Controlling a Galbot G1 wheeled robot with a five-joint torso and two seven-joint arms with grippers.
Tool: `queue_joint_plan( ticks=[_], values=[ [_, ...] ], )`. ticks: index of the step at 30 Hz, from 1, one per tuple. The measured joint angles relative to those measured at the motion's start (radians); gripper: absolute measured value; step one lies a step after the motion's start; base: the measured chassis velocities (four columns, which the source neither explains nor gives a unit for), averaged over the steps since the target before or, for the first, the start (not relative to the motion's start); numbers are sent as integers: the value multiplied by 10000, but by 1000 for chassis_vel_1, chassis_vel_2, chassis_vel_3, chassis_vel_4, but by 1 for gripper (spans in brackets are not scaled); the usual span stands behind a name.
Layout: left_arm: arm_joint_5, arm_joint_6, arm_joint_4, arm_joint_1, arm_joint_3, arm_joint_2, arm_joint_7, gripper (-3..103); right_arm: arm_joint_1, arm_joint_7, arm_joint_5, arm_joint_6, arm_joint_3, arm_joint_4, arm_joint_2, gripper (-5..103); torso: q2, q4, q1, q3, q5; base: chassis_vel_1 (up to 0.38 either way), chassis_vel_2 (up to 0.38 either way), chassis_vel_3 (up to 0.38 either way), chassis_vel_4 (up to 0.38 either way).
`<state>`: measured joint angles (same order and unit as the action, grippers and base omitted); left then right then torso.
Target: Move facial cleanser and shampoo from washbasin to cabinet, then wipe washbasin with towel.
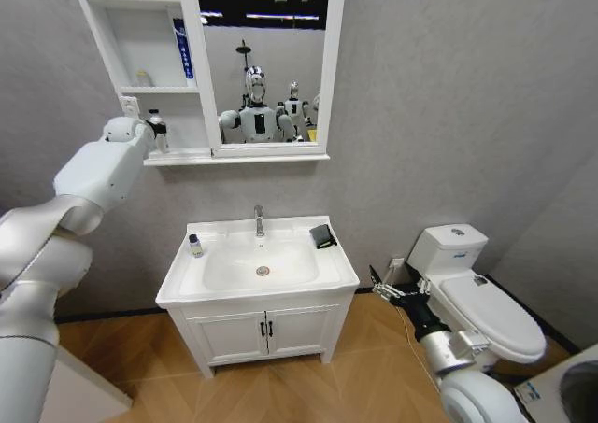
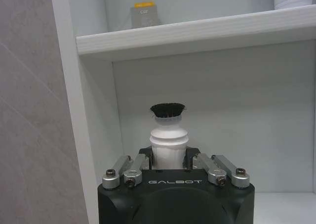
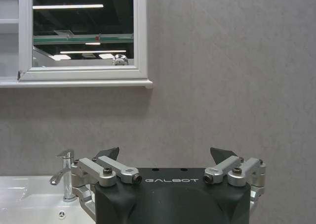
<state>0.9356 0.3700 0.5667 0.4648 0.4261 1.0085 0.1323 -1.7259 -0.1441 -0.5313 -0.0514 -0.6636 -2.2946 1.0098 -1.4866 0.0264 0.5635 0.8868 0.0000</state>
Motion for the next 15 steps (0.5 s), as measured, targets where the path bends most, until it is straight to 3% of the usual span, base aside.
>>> queue_joint_plan(
  ticks=[8, 10, 11, 15],
  values=[
    [-142, 44, 25, -161, -131, 8, 34, 30, 2, 70, -123, -52, -31, -16, -21, 100, -1, 2, -1, -3, 6, 0, 0, 0, 0],
    [-130, 233, 32, -251, -145, -11, 59, 41, 25, 72, -144, -54, -30, -13, -36, 100, 1, -1, 1, 3, -19, 0, 0, 0, 0],
    [-130, 233, 32, -251, -145, -11, 59, 41, 25, 72, -144, -54, -30, -13, -36, 100, 1, -1, 1, 3, -19, 0, 0, 0, 0],
    [-121, 295, 234, -284, -185, -101, 58, 57, 37, 74, -165, -54, -18, -12, -52, 100, 0, 0, 1, 0, 5, 0, 0, 0, 0]
  ],
)
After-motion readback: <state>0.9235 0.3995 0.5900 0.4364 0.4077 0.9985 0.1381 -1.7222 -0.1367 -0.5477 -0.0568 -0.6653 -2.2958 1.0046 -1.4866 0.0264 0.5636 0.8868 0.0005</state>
